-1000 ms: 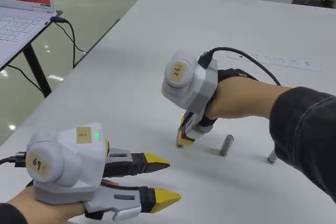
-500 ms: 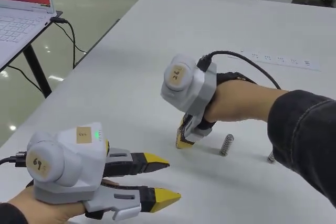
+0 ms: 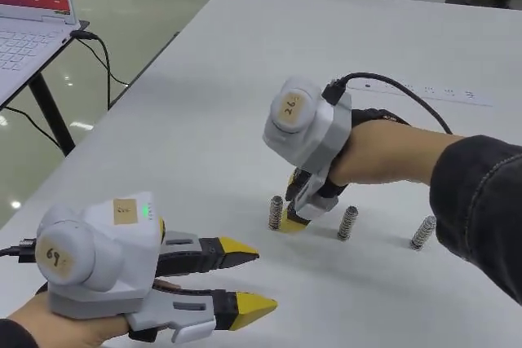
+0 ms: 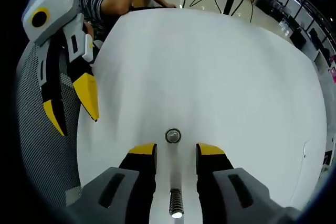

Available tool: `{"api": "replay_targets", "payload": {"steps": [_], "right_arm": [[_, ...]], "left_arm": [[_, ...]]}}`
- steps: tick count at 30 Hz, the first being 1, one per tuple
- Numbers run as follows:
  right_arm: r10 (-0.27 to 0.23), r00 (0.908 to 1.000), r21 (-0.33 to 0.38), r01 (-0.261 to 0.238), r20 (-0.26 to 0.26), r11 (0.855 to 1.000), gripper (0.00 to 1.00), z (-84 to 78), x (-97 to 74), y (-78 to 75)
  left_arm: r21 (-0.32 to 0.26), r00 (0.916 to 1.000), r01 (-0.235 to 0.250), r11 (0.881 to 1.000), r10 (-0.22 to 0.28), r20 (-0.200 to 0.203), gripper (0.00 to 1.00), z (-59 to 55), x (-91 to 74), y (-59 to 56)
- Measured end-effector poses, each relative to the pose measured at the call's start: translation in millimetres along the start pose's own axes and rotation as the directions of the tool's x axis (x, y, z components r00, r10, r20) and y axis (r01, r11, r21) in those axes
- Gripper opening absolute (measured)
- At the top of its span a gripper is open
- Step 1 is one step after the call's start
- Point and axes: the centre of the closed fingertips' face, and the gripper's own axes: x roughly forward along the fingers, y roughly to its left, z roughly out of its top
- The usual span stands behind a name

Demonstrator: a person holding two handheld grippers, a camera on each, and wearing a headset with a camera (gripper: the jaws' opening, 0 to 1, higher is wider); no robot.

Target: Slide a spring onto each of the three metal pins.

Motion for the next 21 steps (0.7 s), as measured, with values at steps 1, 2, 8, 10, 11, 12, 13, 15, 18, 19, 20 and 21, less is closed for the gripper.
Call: {"api": "replay_targets", "payload": {"steps": [1, 2, 8, 10, 11, 12, 13, 15, 18, 19, 20, 21], "right_arm": [[-0.001, 1.0000, 0.003, 0.001, 0.003, 1.000, 0.29, -1.7, -1.1, -0.2], [-0.005, 1.0000, 0.008, 0.005, 0.003, 1.000, 0.30, -5.3, -2.6, -0.8], [-0.016, 0.9999, 0.032, 0.016, 0.002, 0.999, 0.34, -23.7, -11.4, -3.7], [-0.017, 0.9998, 0.047, 0.016, 0.010, 0.999, 0.36, -27.9, -14.6, -3.9], [-0.017, 0.9998, 0.052, 0.016, 0.015, 0.999, 0.38, -29.3, -16.0, -3.6], [-0.021, 0.9995, 0.058, 0.020, 0.024, 0.998, 0.38, -30.5, -18.3, -3.9], [-0.022, 0.9992, 0.064, 0.020, 0.032, 0.998, 0.39, -31.2, -19.8, -3.9], [-0.028, 0.9982, 0.081, 0.024, 0.052, 0.996, 0.40, -32.8, -23.2, -4.4], [-0.040, 0.9971, 0.091, 0.034, 0.064, 0.995, 0.43, -37.8, -28.1, -5.1], [-0.044, 0.9965, 0.102, 0.037, 0.072, 0.994, 0.44, -39.9, -30.0, -5.6], [-0.045, 0.9961, 0.107, 0.037, 0.076, 0.994, 0.44, -41.2, -31.2, -5.5], [-0.050, 0.9954, 0.115, 0.040, 0.082, 0.993, 0.45, -43.1, -32.9, -5.8]], "left_arm": [[0.000, 1.0000, 0.000, 1.000, 0.000, 0.000, 0.27, 0.1, -0.1, 0.0], [-0.001, 1.0000, -0.001, 1.000, 0.001, 0.000, 0.27, 0.2, -0.2, 0.3], [-0.004, 1.0000, -0.008, 1.000, 0.008, 0.000, 0.28, 0.7, -0.8, 1.7], [-0.005, 0.9999, -0.010, 1.000, 0.010, -0.001, 0.28, 0.6, -1.2, 2.3], [-0.006, 0.9999, -0.011, 1.000, 0.011, -0.001, 0.28, 0.7, -1.3, 2.5], [-0.006, 0.9999, -0.013, 1.000, 0.013, -0.001, 0.28, 1.0, -1.5, 2.8], [-0.007, 0.9999, -0.014, 1.000, 0.014, -0.001, 0.28, 1.2, -1.7, 3.0], [-0.010, 0.9999, -0.017, 1.000, 0.017, 0.001, 0.28, 1.8, -2.3, 3.7], [-0.012, 0.9997, -0.023, 1.000, 0.023, 0.003, 0.29, 2.5, -3.3, 5.2], [-0.014, 0.9997, -0.026, 1.000, 0.026, 0.003, 0.29, 2.5, -3.7, 5.9], [-0.014, 0.9996, -0.027, 1.000, 0.028, 0.003, 0.29, 2.5, -3.9, 6.3], [-0.016, 0.9996, -0.029, 0.999, 0.030, 0.003, 0.29, 2.4, -4.2, 6.8]]}}
